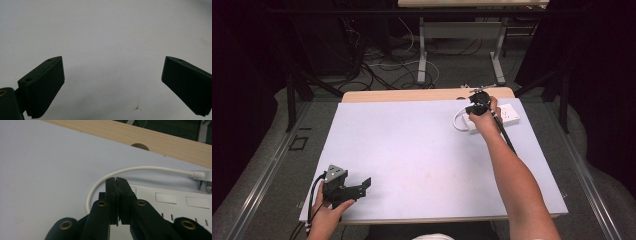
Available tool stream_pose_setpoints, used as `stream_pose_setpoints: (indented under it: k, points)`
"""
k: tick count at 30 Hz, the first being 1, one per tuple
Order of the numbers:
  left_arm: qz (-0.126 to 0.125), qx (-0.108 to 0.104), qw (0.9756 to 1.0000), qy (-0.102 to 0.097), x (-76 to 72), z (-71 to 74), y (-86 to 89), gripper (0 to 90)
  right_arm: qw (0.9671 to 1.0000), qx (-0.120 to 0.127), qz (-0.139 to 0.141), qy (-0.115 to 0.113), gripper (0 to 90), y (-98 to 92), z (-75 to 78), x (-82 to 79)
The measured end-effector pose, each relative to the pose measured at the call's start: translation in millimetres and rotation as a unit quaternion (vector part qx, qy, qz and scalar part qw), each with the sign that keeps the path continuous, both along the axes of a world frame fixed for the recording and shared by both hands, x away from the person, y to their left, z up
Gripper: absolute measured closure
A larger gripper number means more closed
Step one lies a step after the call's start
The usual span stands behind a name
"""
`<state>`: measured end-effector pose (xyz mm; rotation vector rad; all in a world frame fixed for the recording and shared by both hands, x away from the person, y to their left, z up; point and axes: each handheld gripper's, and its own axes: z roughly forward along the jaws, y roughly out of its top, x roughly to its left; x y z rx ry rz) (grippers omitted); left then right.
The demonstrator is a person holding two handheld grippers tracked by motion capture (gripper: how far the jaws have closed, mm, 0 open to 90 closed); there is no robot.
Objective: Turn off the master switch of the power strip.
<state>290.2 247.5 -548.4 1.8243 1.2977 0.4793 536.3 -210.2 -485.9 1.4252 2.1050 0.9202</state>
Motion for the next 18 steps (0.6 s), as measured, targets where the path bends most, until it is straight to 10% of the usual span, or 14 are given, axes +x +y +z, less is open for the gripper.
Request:
stream_pose_setpoints:
  k: [18]
  points:
    - [0.006, -0.001, 1.0, 0.0, -1.7, -0.5, 2.0, 5.2, 0.9993, -0.016, -0.025, 0.024, 90.0, -4.0, -23.3, 16.5]
